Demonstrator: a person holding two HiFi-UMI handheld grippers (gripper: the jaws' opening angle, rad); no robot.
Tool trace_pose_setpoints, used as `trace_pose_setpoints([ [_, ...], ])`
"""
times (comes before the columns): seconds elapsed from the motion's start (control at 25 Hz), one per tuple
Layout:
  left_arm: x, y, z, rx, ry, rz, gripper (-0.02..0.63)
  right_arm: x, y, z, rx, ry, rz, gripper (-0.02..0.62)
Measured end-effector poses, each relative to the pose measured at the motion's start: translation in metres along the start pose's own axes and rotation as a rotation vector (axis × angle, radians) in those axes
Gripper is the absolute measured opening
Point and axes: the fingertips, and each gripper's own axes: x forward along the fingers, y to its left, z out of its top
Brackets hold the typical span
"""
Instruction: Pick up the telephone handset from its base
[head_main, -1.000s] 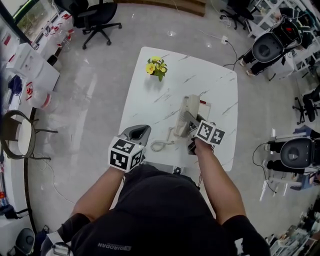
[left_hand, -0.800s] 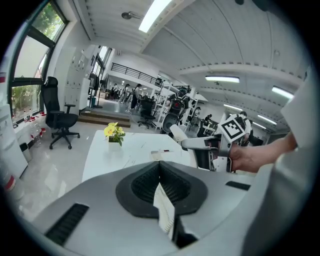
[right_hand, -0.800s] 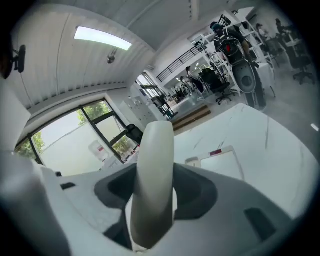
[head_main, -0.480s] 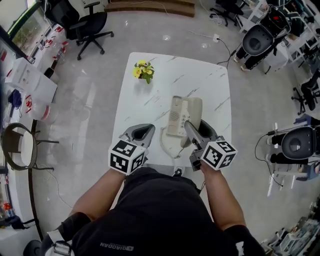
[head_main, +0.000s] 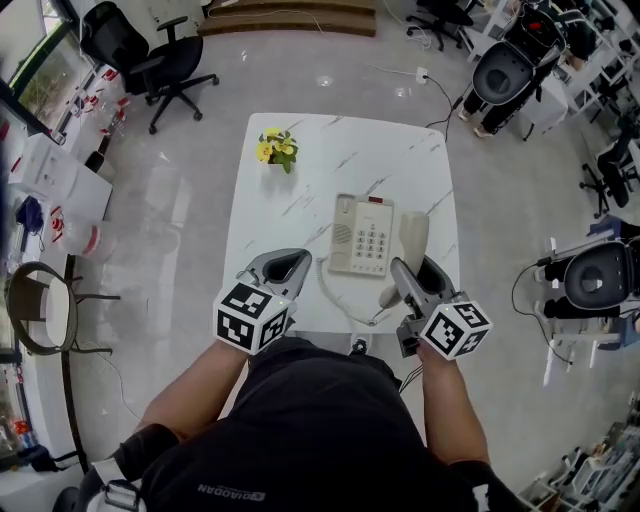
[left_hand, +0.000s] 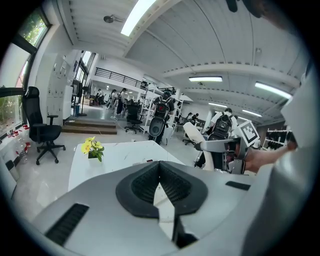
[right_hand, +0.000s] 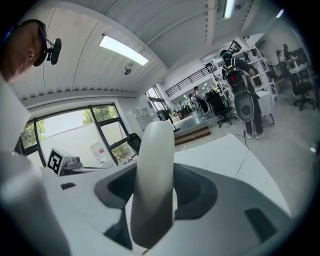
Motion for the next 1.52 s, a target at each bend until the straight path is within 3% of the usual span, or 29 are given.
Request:
trace_pose_setpoints([
  [0.16,-0.001,-0.001,-0.004,0.003,0.011,-0.003,0.002,-0.015,-0.015,-0.001,0.024,-0.012,-0.029,0.218],
  [0.48,0.001,0.008,-0.008,0.002,0.022,0.015,0.002,-0.03,-0.024,0.0,-0.045,-0.013,-0.072,0.218],
  [1.52,-0.001,0.012,-0.016,-0.002,0.029,0.043,0.002,-0.025,-0.028,-0.002,-0.036,-0.017,-0.078,0.218],
])
